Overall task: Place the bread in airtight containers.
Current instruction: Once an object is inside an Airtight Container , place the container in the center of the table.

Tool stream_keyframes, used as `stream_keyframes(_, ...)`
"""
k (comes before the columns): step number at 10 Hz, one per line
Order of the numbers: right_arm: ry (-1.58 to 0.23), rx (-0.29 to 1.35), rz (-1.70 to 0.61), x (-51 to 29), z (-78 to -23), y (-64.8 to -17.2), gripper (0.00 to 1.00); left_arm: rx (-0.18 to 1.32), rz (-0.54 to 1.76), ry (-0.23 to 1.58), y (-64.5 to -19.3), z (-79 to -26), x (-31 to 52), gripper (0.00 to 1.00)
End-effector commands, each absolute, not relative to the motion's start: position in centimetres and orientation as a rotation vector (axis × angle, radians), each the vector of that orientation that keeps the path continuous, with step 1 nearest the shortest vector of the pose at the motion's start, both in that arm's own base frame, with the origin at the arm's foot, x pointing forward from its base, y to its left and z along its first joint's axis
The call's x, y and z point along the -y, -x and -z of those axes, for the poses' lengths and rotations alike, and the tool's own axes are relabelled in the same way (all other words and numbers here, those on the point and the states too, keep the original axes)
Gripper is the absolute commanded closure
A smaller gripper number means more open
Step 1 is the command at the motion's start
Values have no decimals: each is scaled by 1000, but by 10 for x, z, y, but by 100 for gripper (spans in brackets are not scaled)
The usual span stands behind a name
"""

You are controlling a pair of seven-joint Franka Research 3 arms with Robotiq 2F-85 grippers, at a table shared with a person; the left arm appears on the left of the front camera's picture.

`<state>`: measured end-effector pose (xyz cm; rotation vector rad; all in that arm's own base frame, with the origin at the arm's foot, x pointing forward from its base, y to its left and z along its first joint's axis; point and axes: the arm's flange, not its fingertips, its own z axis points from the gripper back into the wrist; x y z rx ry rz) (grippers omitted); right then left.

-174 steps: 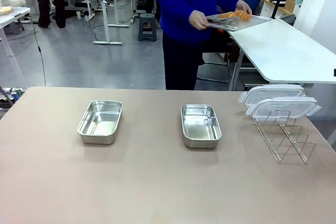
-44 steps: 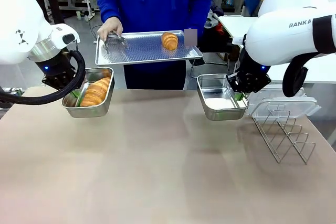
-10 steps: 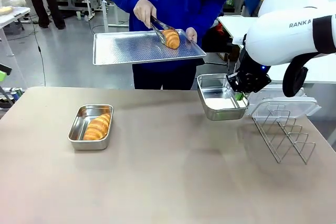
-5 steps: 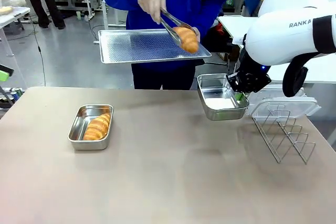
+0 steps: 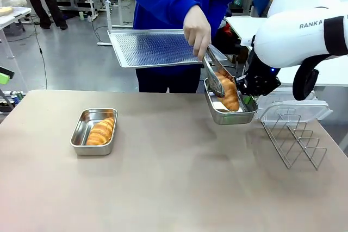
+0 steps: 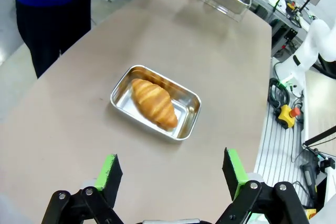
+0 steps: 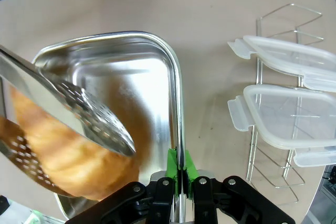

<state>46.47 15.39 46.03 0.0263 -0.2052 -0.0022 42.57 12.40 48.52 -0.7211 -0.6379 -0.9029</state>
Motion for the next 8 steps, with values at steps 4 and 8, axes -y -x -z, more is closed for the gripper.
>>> stream_keyframes(4, -14, 222, 16, -154, -464, -465, 100, 642, 922, 724, -423, -488, -125, 0)
stream_keyframes(8, -26, 205, 2, -154, -460, -465, 95, 642, 922, 724, -423, -488, -125, 0)
